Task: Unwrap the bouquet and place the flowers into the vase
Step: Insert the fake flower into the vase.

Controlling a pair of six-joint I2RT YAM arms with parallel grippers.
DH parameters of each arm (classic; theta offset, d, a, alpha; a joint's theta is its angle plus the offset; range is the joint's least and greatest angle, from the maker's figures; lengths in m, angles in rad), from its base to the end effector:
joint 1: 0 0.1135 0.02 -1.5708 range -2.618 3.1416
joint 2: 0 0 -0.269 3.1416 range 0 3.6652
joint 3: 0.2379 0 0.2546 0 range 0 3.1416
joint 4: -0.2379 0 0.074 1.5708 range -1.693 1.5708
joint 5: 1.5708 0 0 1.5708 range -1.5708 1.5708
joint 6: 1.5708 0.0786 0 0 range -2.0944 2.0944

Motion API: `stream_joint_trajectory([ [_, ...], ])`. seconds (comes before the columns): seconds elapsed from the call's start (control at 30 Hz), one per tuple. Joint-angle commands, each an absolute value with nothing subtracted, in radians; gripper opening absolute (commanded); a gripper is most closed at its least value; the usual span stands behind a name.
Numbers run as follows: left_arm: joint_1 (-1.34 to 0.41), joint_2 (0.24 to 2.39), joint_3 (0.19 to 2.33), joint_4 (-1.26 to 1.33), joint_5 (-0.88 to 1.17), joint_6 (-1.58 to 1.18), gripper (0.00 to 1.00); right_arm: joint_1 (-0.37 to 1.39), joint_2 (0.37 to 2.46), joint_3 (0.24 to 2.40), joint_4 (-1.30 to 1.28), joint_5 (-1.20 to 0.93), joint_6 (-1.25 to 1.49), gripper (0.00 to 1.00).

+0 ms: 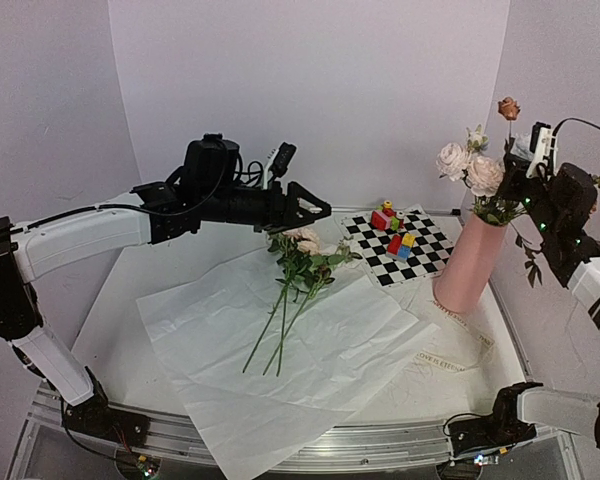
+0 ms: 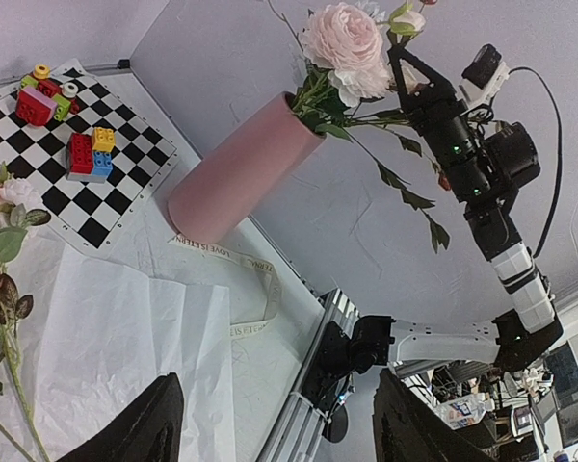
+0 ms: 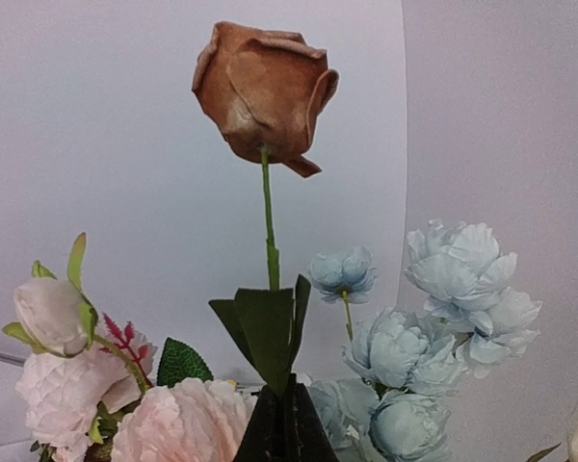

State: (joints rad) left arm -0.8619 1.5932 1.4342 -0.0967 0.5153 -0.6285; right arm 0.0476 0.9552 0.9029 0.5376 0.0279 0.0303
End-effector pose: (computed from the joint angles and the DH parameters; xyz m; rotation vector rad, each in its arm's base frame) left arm 0.2425 -0.3422 0.3665 0.6479 1.9721 -1.4591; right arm 0.2497 0.0097 0.4513 0.0157 1.0857 0.0549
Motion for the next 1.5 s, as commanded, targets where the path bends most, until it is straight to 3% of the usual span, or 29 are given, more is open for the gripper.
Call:
stream_joint_trajectory([
  [0.0,-0.856,1.574,1.45,-0.078,0.531,-0.622,0.69,0.01,0.953,0.886,0.734,0.011,0.069,0.0],
  [0.2,-0.848,1.569,1.454,-0.091,0.536,-0.611,0.69,-0.033,0.966,0.762,0.972,-0.058,0.101,0.0],
  [0.83,-0.834,1.562,1.454,-0.116,0.546,-0.603,0.69,-0.057,0.961,0.582,1.079,-0.09,0.168,0.0],
  [1.37,-0.832,1.563,1.444,-0.12,0.539,-0.601,0.69,-0.057,0.854,0.492,0.903,-0.054,0.196,0.0],
  [1.43,-0.831,1.567,1.446,-0.12,0.541,-0.598,0.69,-0.057,0.839,0.494,0.859,-0.047,0.197,0.04],
  [1.47,-0.831,1.57,1.447,-0.12,0.543,-0.595,0.69,-0.057,0.829,0.495,0.84,-0.043,0.201,0.11],
])
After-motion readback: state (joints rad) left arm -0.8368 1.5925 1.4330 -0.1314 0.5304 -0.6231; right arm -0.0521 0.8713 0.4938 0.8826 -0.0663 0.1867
